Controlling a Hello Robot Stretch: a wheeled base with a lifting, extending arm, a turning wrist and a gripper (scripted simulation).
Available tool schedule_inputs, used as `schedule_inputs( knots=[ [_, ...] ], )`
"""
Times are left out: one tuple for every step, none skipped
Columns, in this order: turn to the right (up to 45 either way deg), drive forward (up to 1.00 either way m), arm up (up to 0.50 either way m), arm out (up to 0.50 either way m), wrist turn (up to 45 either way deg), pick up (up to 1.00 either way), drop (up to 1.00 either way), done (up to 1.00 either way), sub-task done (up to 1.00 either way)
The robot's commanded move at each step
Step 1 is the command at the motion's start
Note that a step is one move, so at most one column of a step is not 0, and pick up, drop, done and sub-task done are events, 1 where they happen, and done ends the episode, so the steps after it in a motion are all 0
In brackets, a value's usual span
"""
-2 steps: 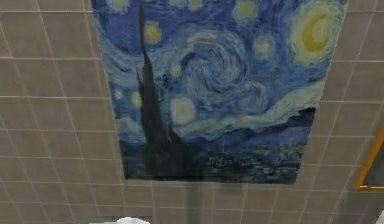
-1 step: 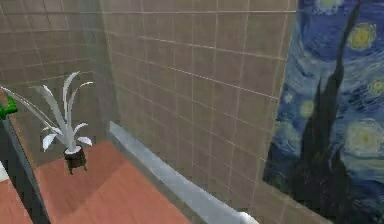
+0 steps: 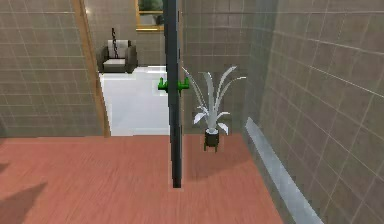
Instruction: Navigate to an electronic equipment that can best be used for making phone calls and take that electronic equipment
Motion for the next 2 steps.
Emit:
schedule_inputs(
  knots=[
    [0.0,0.7,0.0,0.0,0.0,0.0,0.0,0.0,0.0],
    [-45.0,0.0,0.0,0.0,0.0,0.0,0.0,0.0,0.0]
  ],
)
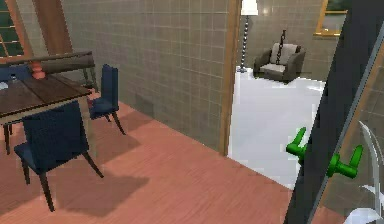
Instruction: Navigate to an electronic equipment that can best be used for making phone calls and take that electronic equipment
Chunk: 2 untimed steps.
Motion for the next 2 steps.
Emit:
schedule_inputs(
  knots=[
    [-15.0,0.0,0.0,0.0,0.0,0.0,0.0,0.0,0.0],
    [0.0,0.6,0.0,0.0,0.0,0.0,0.0,0.0,0.0]
  ],
)
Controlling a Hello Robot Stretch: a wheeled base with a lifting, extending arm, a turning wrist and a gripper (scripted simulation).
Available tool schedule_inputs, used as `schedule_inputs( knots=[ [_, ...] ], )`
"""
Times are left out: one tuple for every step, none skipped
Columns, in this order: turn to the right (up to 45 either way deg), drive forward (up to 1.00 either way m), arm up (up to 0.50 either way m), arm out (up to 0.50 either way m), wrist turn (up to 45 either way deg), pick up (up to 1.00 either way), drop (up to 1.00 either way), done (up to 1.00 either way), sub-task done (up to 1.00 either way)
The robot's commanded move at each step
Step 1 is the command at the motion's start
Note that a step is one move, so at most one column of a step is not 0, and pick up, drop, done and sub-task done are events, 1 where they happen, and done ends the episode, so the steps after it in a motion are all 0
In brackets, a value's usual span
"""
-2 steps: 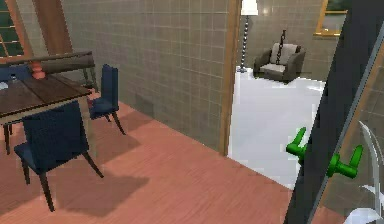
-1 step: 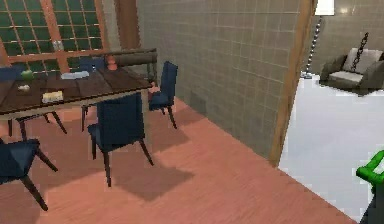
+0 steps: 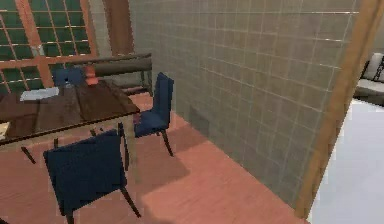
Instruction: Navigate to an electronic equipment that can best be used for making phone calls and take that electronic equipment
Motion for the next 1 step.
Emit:
schedule_inputs(
  knots=[
    [0.0,1.0,0.0,0.0,0.0,0.0,0.0,0.0,0.0]
  ],
)
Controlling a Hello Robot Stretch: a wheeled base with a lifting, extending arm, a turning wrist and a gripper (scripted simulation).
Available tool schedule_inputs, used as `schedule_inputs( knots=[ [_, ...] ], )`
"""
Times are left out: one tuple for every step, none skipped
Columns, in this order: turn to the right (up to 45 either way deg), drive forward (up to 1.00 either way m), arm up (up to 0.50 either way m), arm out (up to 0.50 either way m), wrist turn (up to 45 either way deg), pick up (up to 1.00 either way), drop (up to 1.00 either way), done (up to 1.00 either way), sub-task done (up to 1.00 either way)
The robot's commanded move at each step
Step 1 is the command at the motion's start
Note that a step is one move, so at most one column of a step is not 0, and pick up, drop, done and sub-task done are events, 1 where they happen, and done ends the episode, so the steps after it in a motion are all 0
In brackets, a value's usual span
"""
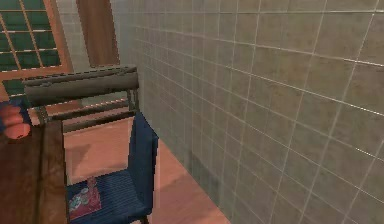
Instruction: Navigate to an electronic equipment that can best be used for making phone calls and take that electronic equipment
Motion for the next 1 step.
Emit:
schedule_inputs(
  knots=[
    [0.0,0.2,0.0,0.0,0.0,0.0,0.0,0.0,0.0]
  ],
)
